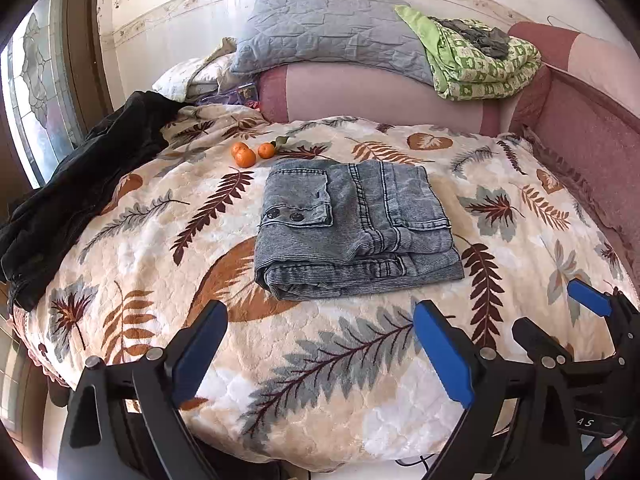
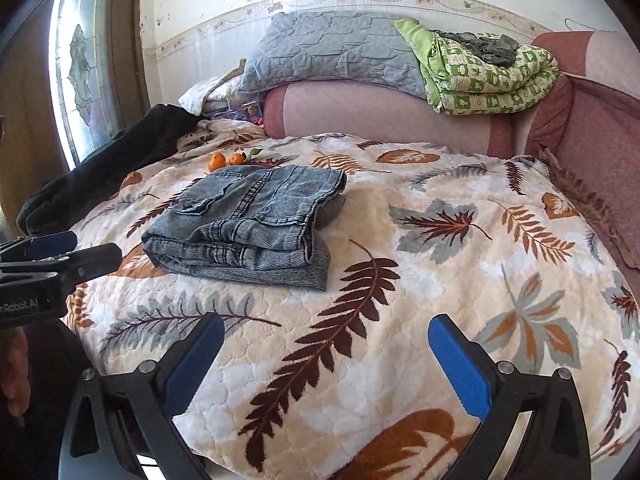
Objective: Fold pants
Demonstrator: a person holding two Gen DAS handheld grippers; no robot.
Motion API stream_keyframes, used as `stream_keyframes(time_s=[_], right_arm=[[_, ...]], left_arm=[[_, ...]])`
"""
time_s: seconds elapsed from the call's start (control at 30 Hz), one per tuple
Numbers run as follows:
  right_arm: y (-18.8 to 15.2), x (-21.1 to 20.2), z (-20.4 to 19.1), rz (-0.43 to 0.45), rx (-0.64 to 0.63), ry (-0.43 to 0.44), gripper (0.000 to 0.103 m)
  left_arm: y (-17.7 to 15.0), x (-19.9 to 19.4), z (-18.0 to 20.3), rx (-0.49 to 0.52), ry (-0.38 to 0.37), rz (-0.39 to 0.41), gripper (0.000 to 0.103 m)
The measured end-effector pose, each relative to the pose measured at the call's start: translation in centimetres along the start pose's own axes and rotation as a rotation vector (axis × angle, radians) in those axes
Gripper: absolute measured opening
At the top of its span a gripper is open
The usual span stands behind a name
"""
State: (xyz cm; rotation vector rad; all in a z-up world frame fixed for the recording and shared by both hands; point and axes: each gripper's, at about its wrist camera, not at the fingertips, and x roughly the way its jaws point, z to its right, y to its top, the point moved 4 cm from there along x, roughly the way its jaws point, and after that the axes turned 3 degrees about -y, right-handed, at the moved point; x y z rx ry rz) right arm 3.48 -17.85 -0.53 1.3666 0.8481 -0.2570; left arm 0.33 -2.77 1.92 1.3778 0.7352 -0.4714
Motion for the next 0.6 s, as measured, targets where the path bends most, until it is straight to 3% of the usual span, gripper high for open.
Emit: stream_keyframes(time_s=[0.1,0.6], right_arm=[[0.0,0.0,0.1,0.004,0.01,0.002,0.103],[0.1,0.6,0.4,-0.001,0.03,0.007,0.103]], left_arm=[[0.3,0.1,0.3,-0.021,-0.034,-0.008,0.097],[2.1,0.9,1.5,0.015,-0.034,0.033,0.1]])
